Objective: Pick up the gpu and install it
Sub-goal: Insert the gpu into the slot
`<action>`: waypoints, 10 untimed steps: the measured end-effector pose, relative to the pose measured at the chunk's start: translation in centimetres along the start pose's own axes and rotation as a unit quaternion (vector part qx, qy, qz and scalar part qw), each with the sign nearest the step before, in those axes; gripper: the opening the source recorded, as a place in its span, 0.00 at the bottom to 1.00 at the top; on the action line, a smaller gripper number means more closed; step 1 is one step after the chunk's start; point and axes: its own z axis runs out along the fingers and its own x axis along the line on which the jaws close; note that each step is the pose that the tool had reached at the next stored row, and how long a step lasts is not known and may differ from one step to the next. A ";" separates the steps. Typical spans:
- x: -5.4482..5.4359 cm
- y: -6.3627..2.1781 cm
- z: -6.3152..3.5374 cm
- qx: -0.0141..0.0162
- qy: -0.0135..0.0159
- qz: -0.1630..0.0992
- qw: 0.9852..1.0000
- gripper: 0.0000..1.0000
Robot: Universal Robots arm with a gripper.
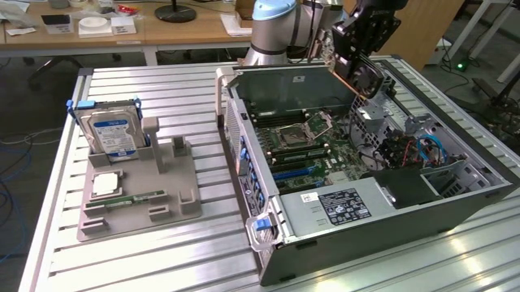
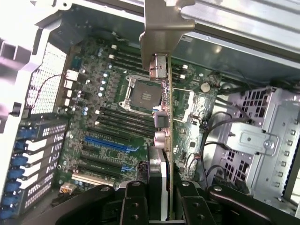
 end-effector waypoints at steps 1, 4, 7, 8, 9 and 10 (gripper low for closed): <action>0.0 0.00 0.00 0.000 0.000 -0.006 1.000 0.28; 0.0 -0.02 0.00 0.000 0.001 -0.022 1.000 0.28; 0.0 -0.04 0.00 -0.001 0.001 -0.035 0.999 0.28; 0.0 -0.04 0.00 -0.001 0.002 -0.039 0.999 0.28; 0.0 -0.05 0.00 -0.001 0.002 -0.043 0.999 0.28; 0.0 -0.05 0.00 -0.001 0.002 -0.047 0.999 0.28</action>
